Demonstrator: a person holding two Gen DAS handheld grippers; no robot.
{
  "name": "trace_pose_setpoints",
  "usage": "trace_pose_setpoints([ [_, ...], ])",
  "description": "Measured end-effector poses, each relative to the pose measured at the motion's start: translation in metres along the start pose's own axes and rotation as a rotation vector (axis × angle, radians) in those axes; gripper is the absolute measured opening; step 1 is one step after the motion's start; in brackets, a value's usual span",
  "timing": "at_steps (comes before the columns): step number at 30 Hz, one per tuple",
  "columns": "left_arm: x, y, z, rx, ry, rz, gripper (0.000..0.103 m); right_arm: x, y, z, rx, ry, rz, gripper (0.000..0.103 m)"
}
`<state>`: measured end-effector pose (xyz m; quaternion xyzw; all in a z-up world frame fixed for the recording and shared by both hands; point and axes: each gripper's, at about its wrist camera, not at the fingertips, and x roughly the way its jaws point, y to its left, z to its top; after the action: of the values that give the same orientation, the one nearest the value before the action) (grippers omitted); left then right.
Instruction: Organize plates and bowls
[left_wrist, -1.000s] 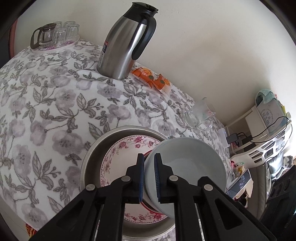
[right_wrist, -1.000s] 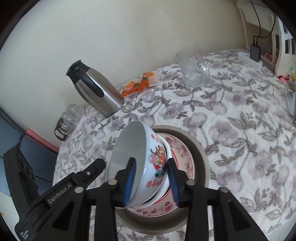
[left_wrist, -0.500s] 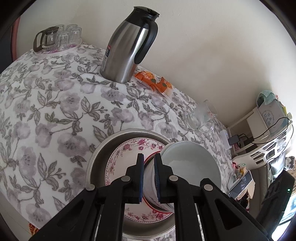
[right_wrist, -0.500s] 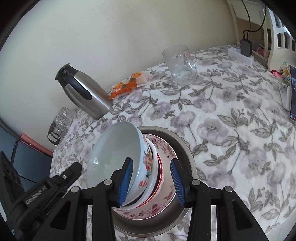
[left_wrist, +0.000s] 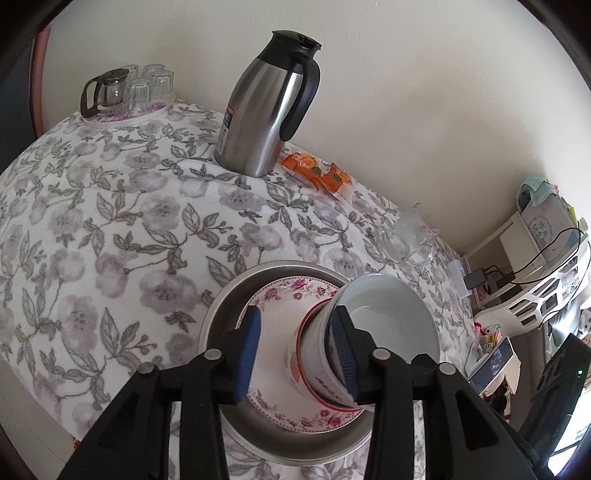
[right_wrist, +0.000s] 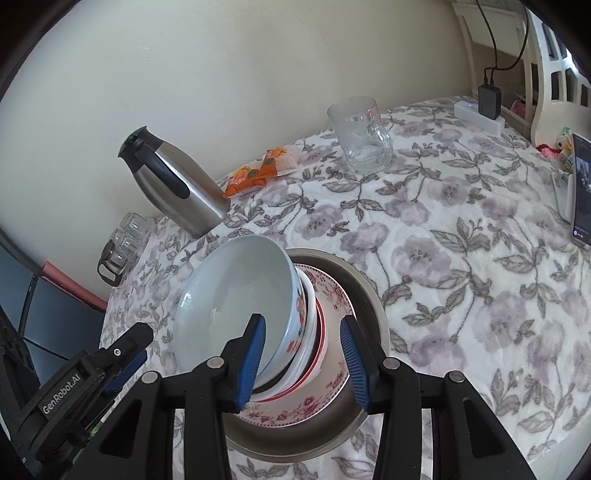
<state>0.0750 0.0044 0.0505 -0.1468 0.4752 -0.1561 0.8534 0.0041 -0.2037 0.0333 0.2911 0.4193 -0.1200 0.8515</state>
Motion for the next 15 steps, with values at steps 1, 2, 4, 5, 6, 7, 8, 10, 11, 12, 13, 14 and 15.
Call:
trace_pose_setpoints([
  [1, -0.002, 0.001, -0.001, 0.001, -0.003, 0.007, 0.052, -0.003, 0.001, -0.002, -0.006, -0.008, 0.0, 0.048],
  [2, -0.004, 0.002, -0.002, 0.004, -0.004, 0.019, 0.059, -0.007, 0.002, -0.004, -0.012, -0.016, 0.002, 0.054],
  [4, -0.009, 0.003, -0.006, 0.021, -0.008, 0.047, 0.062, -0.015, 0.004, -0.008, -0.029, -0.033, -0.004, 0.058],
  [5, -0.011, 0.004, -0.008, 0.029, -0.01, 0.058, 0.065, -0.018, 0.005, -0.01, -0.039, -0.042, -0.011, 0.059],
  [6, -0.013, 0.005, -0.011, 0.035, -0.014, 0.071, 0.07, -0.021, 0.006, -0.013, -0.049, -0.05, -0.021, 0.06],
  [7, -0.015, 0.006, -0.013, 0.039, -0.018, 0.081, 0.072, -0.023, 0.006, -0.015, -0.058, -0.054, -0.028, 0.063],
  [8, -0.017, 0.007, -0.015, 0.044, -0.022, 0.09, 0.075, -0.025, 0.007, -0.018, -0.065, -0.058, -0.033, 0.065],
  [10, -0.019, 0.01, -0.019, 0.056, -0.022, 0.105, 0.08, -0.025, 0.007, -0.024, -0.083, -0.06, -0.045, 0.067],
  [11, -0.019, 0.011, -0.022, 0.063, -0.02, 0.117, 0.083, -0.025, 0.008, -0.027, -0.093, -0.055, -0.055, 0.068],
  [12, -0.018, 0.013, -0.025, 0.072, -0.016, 0.133, 0.085, -0.024, 0.008, -0.031, -0.104, -0.052, -0.066, 0.069],
  [13, -0.017, 0.014, -0.027, 0.082, -0.011, 0.148, 0.086, -0.023, 0.008, -0.035, -0.115, -0.048, -0.076, 0.071],
  [14, -0.016, 0.016, -0.03, 0.093, -0.001, 0.167, 0.086, -0.021, 0.008, -0.039, -0.125, -0.042, -0.083, 0.071],
  [15, -0.014, 0.018, -0.033, 0.1, 0.007, 0.18, 0.086, -0.02, 0.008, -0.043, -0.135, -0.035, -0.088, 0.071],
])
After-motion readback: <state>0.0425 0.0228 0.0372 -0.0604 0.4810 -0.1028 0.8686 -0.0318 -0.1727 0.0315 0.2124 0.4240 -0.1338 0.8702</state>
